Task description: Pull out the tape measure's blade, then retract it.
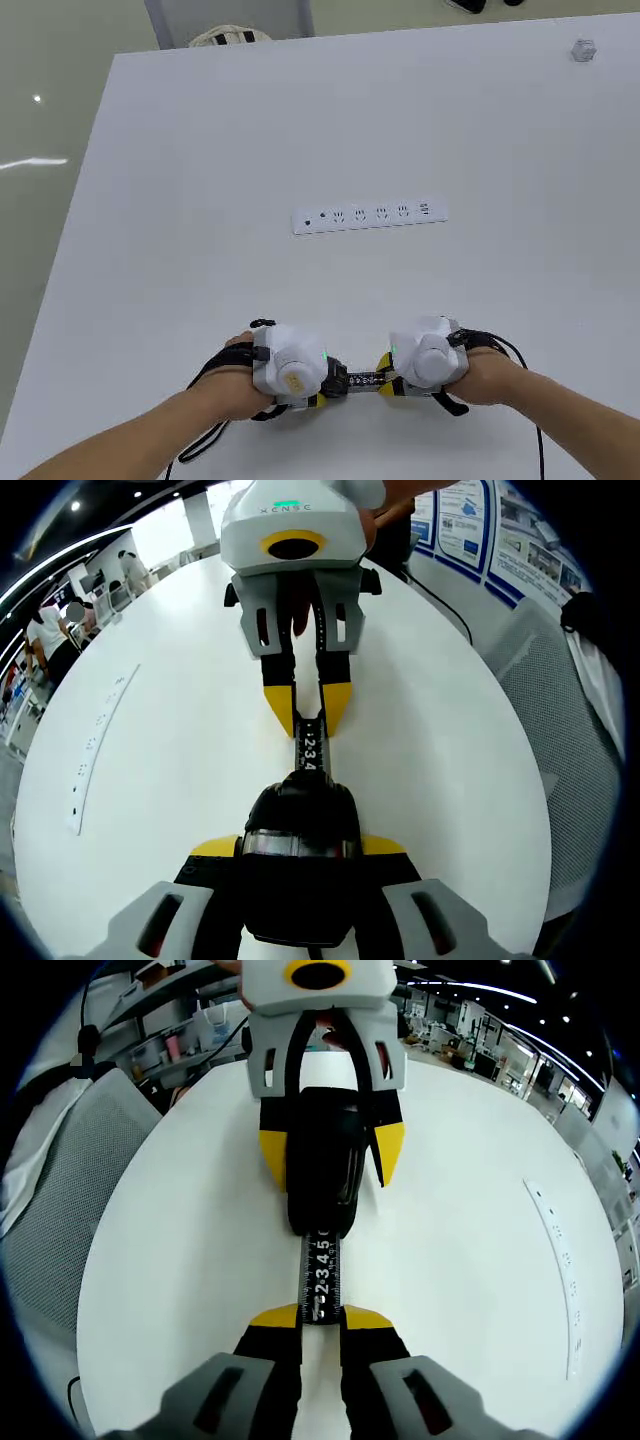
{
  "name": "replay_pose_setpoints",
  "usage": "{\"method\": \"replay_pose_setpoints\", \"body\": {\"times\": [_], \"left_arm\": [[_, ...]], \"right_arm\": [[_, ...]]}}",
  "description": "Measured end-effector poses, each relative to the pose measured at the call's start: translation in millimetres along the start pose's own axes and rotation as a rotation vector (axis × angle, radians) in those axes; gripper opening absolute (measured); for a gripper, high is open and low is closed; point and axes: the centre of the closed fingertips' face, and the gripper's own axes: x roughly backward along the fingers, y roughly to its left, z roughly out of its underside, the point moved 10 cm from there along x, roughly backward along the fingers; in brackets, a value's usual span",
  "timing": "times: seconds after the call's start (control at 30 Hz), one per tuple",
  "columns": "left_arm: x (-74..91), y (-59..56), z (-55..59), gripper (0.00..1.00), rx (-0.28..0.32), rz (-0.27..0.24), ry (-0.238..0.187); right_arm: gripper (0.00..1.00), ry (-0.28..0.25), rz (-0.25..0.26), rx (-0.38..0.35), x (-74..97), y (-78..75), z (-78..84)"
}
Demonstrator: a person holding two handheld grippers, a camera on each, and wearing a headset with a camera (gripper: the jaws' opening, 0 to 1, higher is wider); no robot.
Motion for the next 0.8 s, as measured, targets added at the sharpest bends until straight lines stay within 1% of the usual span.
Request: {"method": "replay_pose_setpoints", "body": {"times": [0.27, 0.5, 0.53, 0.7, 0.8], "left_arm": [[-1.0, 0.6, 0.9, 0.39, 0.002, 0.000, 0.001], [-1.1, 0.6, 0.9, 0.39, 0.003, 0.001, 0.001], [-0.5, 0.3, -0.1, 0.39, 0.005, 0.001, 0.002], [-1.5, 0.6, 0.4, 0.39, 0.005, 0.000, 0.002], [-2.0, 0.8, 0.8, 0.39, 0.005, 0.000, 0.002]], "right_arm": [[0.13, 0.009, 0.000, -0.003, 6.3, 0.1, 7.9], [0.13, 0.010, 0.000, -0.004, 6.9, 0.0, 9.4], [0.13, 0.022, -0.001, -0.018, 12.2, 0.0, 19.7], [0.13, 0.030, 0.001, -0.022, 17.4, 0.7, 26.4], [0.13, 0.031, 0.001, -0.022, 17.9, 0.8, 27.3]]}}
